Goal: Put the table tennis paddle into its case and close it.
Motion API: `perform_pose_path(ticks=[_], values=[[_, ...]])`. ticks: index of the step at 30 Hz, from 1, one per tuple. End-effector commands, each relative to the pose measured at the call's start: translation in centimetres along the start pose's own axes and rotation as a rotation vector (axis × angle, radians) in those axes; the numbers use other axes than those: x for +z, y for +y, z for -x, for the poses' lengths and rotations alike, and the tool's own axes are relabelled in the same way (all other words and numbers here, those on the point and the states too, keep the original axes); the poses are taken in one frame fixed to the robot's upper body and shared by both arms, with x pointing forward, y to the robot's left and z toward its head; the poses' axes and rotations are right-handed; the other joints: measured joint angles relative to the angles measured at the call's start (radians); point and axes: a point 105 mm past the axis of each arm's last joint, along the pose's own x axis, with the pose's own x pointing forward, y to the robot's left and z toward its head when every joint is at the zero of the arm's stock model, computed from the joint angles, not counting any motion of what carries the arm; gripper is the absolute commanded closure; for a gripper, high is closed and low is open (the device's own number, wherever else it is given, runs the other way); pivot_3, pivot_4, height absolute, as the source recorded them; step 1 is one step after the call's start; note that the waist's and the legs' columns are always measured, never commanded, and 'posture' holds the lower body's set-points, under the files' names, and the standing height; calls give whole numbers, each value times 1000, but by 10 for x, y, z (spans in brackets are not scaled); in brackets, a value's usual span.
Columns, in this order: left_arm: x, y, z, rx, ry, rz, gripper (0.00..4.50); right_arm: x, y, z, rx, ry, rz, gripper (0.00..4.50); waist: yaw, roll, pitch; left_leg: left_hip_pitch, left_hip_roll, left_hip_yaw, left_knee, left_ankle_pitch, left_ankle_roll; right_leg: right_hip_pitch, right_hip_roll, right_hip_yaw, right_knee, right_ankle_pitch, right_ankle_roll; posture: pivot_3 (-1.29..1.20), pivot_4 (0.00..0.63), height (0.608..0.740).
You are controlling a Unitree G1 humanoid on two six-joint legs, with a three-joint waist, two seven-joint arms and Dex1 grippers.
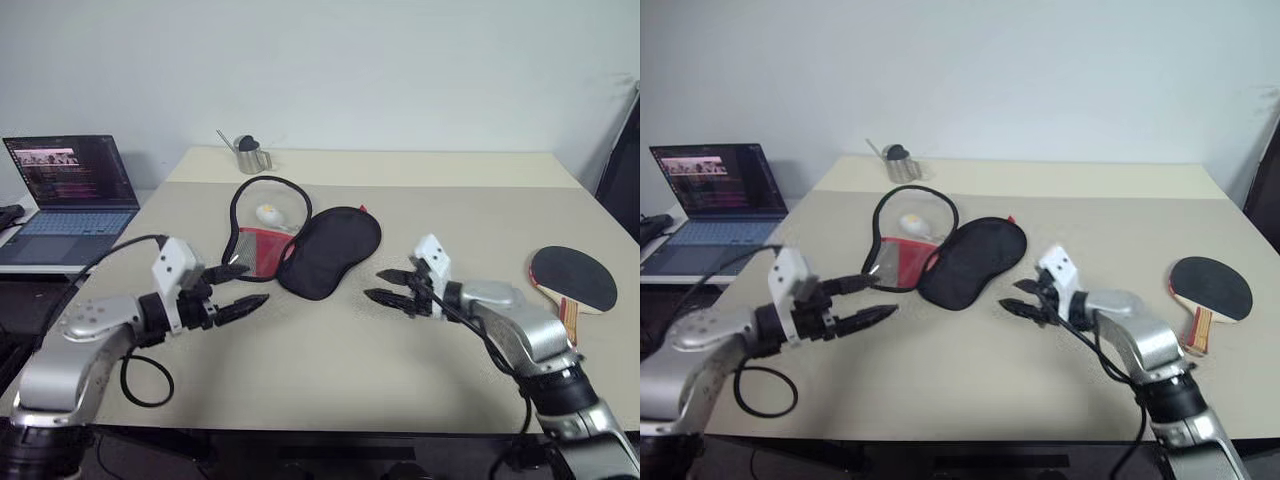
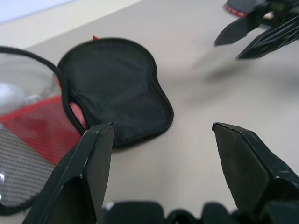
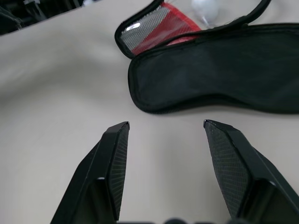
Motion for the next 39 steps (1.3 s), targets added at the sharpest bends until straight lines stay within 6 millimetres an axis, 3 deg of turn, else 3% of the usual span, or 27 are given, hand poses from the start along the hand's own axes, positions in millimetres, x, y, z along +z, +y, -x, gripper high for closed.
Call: perform_pose_path(ticks=[1,9,21,24,27,39], values=[[6,18,12,43,-10,-23,848,14,-5,-12,-36,4,-67,1711,-1,0,0,0,0,0,0,0,0,0,0,0,0,0,0,0,150,740],[4,38,24,106,-13,-27,848,11,-24,-49,-181,69,-278,1711,-2,0,0,-2,0,0,-3,0,0,-3,-1,-1,0,0,0,0,150,740],[0,38,23,103,0,-41,848,6,-36,-79,-272,81,-303,1711,-17,0,0,-2,0,0,-3,0,0,-3,-1,-1,0,0,0,0,150,740],[0,38,23,106,1,-45,848,6,-32,-84,-261,78,-327,1089,-22,0,0,-2,0,0,-4,0,0,-3,-1,-1,0,0,0,0,150,740],[0,38,23,107,3,-48,848,6,-32,-89,-268,76,-370,58,-24,0,0,-2,0,-1,-4,0,0,-3,-1,-1,0,0,0,0,150,740],[-1,38,20,105,15,-61,848,8,-12,-115,-228,78,-372,21,-31,0,0,-1,1,-1,-4,0,0,-3,-2,-1,1,0,-1,0,150,740]])
